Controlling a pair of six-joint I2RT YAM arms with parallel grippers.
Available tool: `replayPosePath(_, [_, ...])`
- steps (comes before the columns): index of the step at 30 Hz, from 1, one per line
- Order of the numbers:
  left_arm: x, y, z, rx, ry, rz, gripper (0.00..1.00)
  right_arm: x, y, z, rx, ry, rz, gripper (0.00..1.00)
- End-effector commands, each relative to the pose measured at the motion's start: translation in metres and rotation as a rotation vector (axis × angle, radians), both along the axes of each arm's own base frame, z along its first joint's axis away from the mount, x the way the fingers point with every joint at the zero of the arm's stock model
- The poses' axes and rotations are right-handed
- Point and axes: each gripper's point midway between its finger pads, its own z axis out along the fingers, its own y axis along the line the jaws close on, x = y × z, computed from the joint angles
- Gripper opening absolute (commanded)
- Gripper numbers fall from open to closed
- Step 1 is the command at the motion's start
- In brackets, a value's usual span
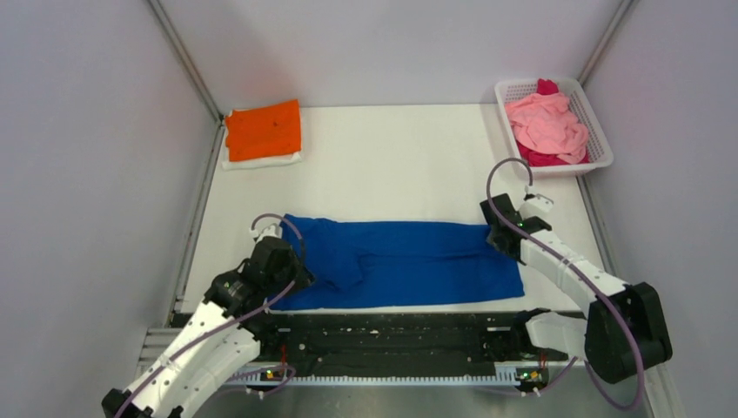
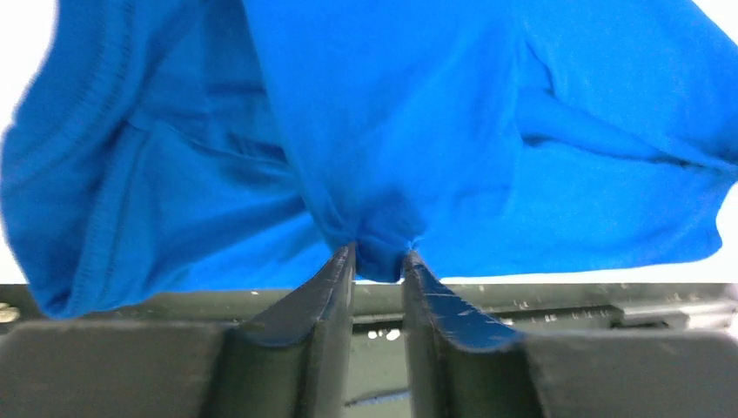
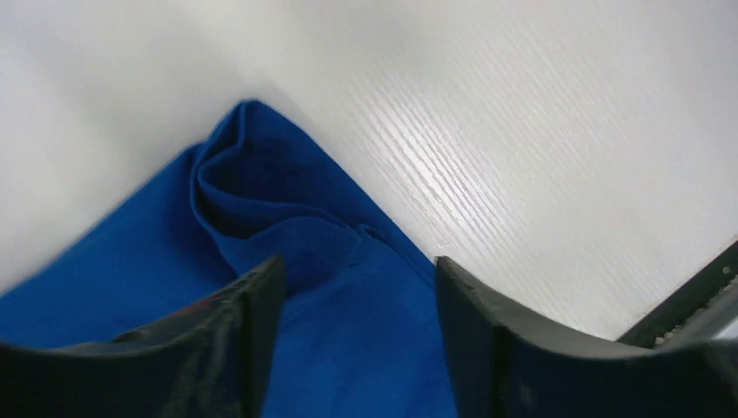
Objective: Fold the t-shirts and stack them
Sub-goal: Fold the other side of the tshirt into a rectangle, then rotate the tshirt 90 degrees
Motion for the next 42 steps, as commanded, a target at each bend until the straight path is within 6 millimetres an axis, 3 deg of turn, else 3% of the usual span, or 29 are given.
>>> replayPosePath(1, [-0.026,-0.023,0.000,-0.180,0.064,-0.040,0.42,0.004,-0.013,0.026,-0.018,-0.161,-0.117,0.76])
replayPosePath(2, [-0.027,-0.025,0.002,-0.196,0.061,-0.047,0.54,0.005,-0.014,0.031,-0.016,-0.184,-0.125,0.95])
replayPosePath(3, [-0.028,-0.026,0.004,-0.205,0.055,-0.055,0.60,0.006,-0.015,0.035,-0.014,-0.202,-0.131,0.98])
replayPosePath(9, [-0.019,-0.024,0.040,-0.183,-0.056,-0.101,0.78,0.019,-0.011,0.066,0.018,-0.310,-0.094,0.99])
replayPosePath(11, [-0.007,-0.026,0.053,-0.168,-0.112,-0.117,0.90,0.034,0.010,0.074,0.082,-0.345,0.042,0.99])
replayPosePath(13, [0.007,-0.032,0.057,-0.159,-0.150,-0.138,0.99,0.048,0.045,0.076,0.194,-0.381,0.233,0.99])
replayPosePath(17, [0.043,-0.050,0.041,-0.145,-0.159,-0.128,0.99,0.060,0.121,0.083,0.437,-0.433,0.592,0.99])
replayPosePath(19, [0.064,-0.054,0.035,-0.130,-0.171,-0.087,0.99,0.061,0.142,0.077,0.506,-0.395,0.675,0.99])
replayPosePath(21, [0.080,-0.056,0.028,-0.104,-0.172,-0.061,0.99,0.060,0.149,0.059,0.537,-0.310,0.681,0.99])
replayPosePath(23, [0.091,-0.058,0.020,-0.086,-0.168,-0.054,0.99,0.060,0.138,0.035,0.497,-0.216,0.601,0.99])
replayPosePath(25, [0.096,-0.056,0.005,-0.066,-0.132,-0.041,0.99,0.058,0.113,0.012,0.399,-0.128,0.475,0.99])
replayPosePath(31, [0.099,-0.038,-0.036,-0.078,-0.053,0.035,0.99,0.066,0.042,-0.017,0.311,-0.093,0.200,0.99])
replayPosePath(37, [0.093,-0.020,-0.058,-0.039,0.014,0.075,0.99,0.088,-0.031,0.013,0.116,-0.241,0.003,0.99])
replayPosePath(39, [0.090,-0.018,-0.060,-0.029,0.027,0.073,0.99,0.093,-0.033,0.022,0.128,-0.272,0.013,0.99])
replayPosePath(42, [0.089,-0.016,-0.061,-0.027,0.029,0.073,0.99,0.099,-0.015,0.036,0.206,-0.323,0.090,0.99])
